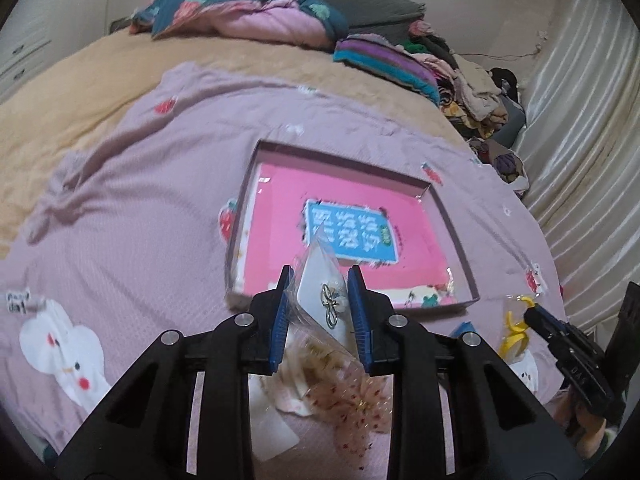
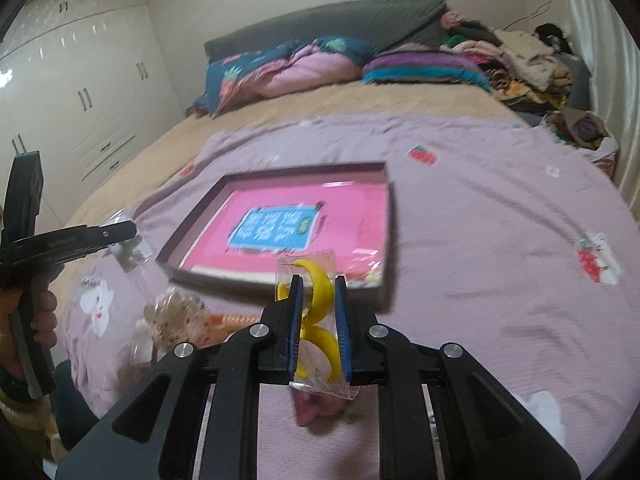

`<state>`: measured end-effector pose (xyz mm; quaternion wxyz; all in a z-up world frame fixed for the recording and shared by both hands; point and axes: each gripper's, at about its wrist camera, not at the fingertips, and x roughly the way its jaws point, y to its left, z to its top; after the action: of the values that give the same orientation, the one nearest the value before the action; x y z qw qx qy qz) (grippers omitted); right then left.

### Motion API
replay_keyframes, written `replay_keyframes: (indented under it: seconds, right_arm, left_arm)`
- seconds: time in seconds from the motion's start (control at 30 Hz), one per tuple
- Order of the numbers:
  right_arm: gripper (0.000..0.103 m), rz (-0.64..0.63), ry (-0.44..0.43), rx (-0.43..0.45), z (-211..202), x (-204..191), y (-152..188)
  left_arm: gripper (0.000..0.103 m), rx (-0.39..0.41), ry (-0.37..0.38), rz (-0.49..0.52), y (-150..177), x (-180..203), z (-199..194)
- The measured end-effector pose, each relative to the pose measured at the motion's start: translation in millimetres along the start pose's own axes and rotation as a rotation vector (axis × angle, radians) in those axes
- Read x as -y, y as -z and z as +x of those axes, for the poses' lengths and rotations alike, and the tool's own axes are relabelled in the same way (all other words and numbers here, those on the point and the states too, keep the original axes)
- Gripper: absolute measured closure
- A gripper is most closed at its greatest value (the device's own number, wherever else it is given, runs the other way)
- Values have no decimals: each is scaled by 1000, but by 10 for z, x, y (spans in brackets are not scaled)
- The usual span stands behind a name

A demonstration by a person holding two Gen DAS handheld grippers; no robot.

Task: Organize jewelry
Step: 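Carry the earring card and yellow rings bag into the box and release both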

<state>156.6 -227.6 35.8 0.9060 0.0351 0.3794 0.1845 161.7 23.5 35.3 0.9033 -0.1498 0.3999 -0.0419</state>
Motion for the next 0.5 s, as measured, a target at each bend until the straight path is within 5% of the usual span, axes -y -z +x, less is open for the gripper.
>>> replay_keyframes:
  seconds: [0.5]
  right_arm:
    - [88,41,72,100,-179,347,-372]
  left_arm:
    - [83,-2,-33,108,-367,314,431]
